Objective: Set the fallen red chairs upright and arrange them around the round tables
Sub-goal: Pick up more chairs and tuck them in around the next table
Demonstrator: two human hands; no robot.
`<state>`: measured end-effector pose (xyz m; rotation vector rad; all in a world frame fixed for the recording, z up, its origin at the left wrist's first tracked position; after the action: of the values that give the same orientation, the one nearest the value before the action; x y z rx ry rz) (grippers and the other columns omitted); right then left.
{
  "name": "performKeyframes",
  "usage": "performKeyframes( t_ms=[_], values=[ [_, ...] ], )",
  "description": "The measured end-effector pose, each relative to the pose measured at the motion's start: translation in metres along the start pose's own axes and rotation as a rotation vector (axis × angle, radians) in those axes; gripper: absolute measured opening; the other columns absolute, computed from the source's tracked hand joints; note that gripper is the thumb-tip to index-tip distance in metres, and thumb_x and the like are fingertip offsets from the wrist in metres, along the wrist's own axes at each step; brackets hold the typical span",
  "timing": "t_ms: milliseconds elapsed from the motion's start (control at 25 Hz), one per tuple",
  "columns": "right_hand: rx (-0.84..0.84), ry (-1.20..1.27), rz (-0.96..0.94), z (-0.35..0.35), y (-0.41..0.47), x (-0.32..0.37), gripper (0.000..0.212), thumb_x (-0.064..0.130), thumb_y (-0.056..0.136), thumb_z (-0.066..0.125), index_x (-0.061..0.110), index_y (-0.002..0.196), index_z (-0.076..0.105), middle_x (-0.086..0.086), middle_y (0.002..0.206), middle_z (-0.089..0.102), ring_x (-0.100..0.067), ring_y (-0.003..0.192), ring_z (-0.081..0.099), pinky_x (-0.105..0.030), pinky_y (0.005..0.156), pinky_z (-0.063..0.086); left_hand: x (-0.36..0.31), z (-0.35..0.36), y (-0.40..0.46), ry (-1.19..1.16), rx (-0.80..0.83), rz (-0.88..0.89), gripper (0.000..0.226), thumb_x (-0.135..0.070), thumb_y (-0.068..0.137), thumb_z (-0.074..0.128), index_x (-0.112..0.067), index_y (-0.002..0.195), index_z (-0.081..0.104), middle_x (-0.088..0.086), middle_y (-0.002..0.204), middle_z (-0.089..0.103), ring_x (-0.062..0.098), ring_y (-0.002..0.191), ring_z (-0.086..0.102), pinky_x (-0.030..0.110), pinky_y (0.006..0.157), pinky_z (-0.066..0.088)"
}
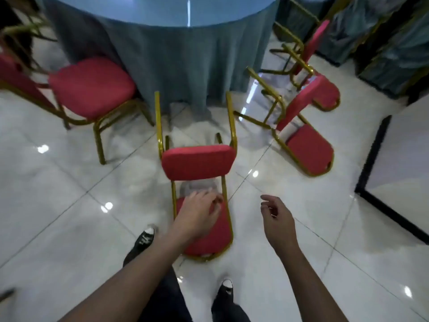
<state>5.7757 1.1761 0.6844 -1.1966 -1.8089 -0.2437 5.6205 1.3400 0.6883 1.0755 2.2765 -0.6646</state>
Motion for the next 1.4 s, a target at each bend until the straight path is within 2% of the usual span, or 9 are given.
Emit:
performKeyframes(
  t_ms=[240,400,560,800,920,1040,1160,1280,1400],
  values=[
    [0.228,-0.096,0.105,0.049,0.013,-0.133,0.022,0.016,0.098,0.055,0.027,0.115,0.066,0.005,0.1,0.069,0.0,0.088,0.062,-0.03,0.08,0.053,0.073,0.096,-0.06,-0.033,-0.011,-0.341,0.023,-0.023,0.096,0.053,-0.023,0.118,0.062,0.0,0.116,0.061,0.025,0.104,0.055,0.044,0.095,0.045],
    [0.258,-0.088,0.134,0.145,0.044,-0.237,0.023,0.015,0.098,0.055,0.027,0.116,0.065,0.004,0.108,0.067,-0.008,0.096,0.063,-0.021,0.078,0.049,0.162,0.201,-0.065,-0.107,-0.022,-0.453,0.029,-0.019,0.097,0.052,-0.025,0.126,0.055,-0.002,0.123,0.051,0.019,0.107,0.054,0.035,0.092,0.046],
    [0.232,-0.086,0.125,0.255,0.105,-0.371,0.032,0.024,0.096,0.057,0.033,0.127,0.057,0.004,0.117,0.062,-0.012,0.107,0.062,-0.035,0.093,0.052,0.268,0.341,-0.04,-0.171,0.002,-0.513,0.044,-0.02,0.1,0.052,-0.029,0.142,0.042,-0.001,0.134,0.043,0.016,0.104,0.055,0.023,0.086,0.041],
    [0.061,-0.261,0.345,0.345,0.167,-0.593,0.062,0.041,0.093,0.061,0.021,0.147,0.039,-0.011,0.139,0.048,-0.031,0.122,0.053,-0.049,0.102,0.045,0.457,0.519,-0.005,-0.153,-0.107,-0.744,0.066,-0.024,0.095,0.055,-0.027,0.153,0.025,0.019,0.14,0.038,0.042,0.118,0.053,0.052,0.1,0.048],
    [0.089,-0.217,0.434,0.377,0.185,-0.664,0.069,0.05,0.09,0.06,0.016,0.146,0.04,-0.013,0.138,0.051,-0.035,0.124,0.053,-0.046,0.103,0.044,0.53,0.566,0.001,-0.2,-0.144,-0.9,0.082,-0.037,0.091,0.059,-0.041,0.156,0.009,0.024,0.142,0.037,0.048,0.122,0.05,0.055,0.103,0.046],
    [0.11,-0.083,0.532,0.39,0.201,-0.685,0.062,0.049,0.092,0.064,0.009,0.138,0.049,-0.008,0.125,0.057,-0.028,0.112,0.056,-0.036,0.095,0.043,0.559,0.589,0.003,-0.307,-0.114,-0.894,0.097,-0.05,0.085,0.066,-0.06,0.149,-0.006,0.02,0.131,0.05,0.04,0.116,0.057,0.05,0.099,0.05],
    [0.128,-0.047,0.581,0.377,0.203,-0.673,0.07,0.056,0.087,0.068,0.003,0.131,0.056,-0.009,0.119,0.062,-0.027,0.102,0.058,-0.045,0.099,0.049,0.553,0.582,-0.006,-0.309,-0.11,-0.86,0.104,-0.055,0.08,0.071,-0.065,0.145,-0.009,0.021,0.13,0.05,0.041,0.113,0.059,0.05,0.097,0.053],
    [0.125,-0.096,0.601,0.327,0.178,-0.636,0.074,0.061,0.084,0.068,0.003,0.129,0.057,-0.011,0.115,0.062,-0.03,0.099,0.059,-0.053,0.097,0.052,0.51,0.544,-0.034,-0.279,-0.047,-0.824,0.109,-0.073,0.066,0.064,-0.064,0.146,-0.01,0.021,0.133,0.05,0.04,0.111,0.061,0.051,0.092,0.056],
    [0.175,-0.136,0.607,0.253,0.132,-0.56,0.072,0.067,0.08,0.067,0.006,0.117,0.063,-0.011,0.109,0.065,-0.034,0.101,0.064,-0.054,0.093,0.054,0.43,0.48,-0.076,-0.221,0.005,-0.893,0.109,-0.076,0.058,0.058,-0.061,0.148,-0.003,0.019,0.128,0.052,0.037,0.103,0.063,0.045,0.087,0.058]
  ],
)
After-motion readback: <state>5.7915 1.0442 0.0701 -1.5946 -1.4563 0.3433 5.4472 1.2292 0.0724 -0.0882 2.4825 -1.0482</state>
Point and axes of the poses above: each hand's wrist, its own y-axis towards the middle knuckle, its own z-axis out of the palm, x = y × z, the point moved 5 cm from there along y, towards the middle knuckle
